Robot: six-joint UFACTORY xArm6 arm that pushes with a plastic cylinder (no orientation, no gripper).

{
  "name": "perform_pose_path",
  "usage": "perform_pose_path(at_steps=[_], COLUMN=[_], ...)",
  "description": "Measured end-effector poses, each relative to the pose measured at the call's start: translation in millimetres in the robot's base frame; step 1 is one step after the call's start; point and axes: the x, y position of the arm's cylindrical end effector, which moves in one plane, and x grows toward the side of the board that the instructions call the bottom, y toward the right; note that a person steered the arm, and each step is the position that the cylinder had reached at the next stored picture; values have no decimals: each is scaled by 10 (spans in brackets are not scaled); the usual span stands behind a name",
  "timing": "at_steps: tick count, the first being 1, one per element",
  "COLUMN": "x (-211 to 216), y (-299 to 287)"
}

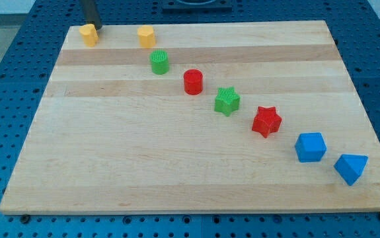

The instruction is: Push the yellow heart right a bit

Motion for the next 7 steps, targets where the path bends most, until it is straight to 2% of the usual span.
perform_pose_path(at_steps=[3, 7], x=[23, 518], y=[-485, -516])
